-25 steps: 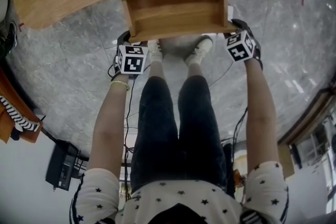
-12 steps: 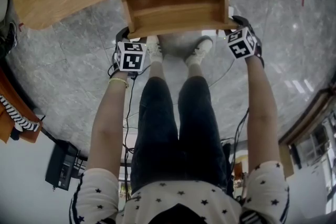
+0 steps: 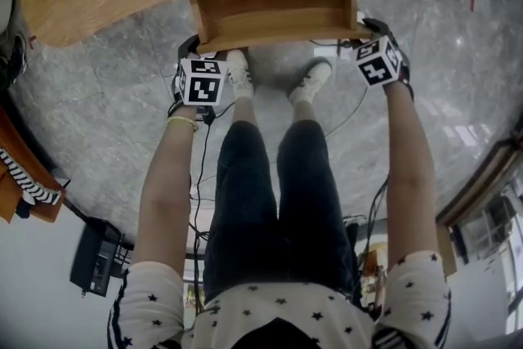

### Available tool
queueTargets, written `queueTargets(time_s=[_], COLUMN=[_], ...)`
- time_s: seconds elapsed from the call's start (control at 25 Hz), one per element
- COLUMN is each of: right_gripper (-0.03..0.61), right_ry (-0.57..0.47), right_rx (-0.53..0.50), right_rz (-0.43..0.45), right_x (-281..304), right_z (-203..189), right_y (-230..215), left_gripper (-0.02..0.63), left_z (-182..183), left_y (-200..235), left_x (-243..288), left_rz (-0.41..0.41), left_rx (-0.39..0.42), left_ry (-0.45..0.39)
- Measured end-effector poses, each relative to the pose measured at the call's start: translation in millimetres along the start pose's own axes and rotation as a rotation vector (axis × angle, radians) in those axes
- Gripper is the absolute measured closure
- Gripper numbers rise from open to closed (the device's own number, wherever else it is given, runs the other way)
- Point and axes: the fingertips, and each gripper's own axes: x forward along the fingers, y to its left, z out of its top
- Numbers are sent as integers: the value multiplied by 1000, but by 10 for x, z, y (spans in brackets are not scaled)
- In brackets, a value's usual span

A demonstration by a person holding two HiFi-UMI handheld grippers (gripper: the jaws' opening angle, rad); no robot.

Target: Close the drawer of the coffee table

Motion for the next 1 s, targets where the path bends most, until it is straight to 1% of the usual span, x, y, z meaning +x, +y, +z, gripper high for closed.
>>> queueTargets(time_s=[1.0], right_gripper=[388], right_ry=[-35], right_rx=[24], right_rz=[-2], right_x=[42], right_z=[375], right_y=[-340], left_gripper=[371], left_z=[433], left_y=[281], left_x=[76], left_rz=[23], left_rx=[6], left_ry=[-43])
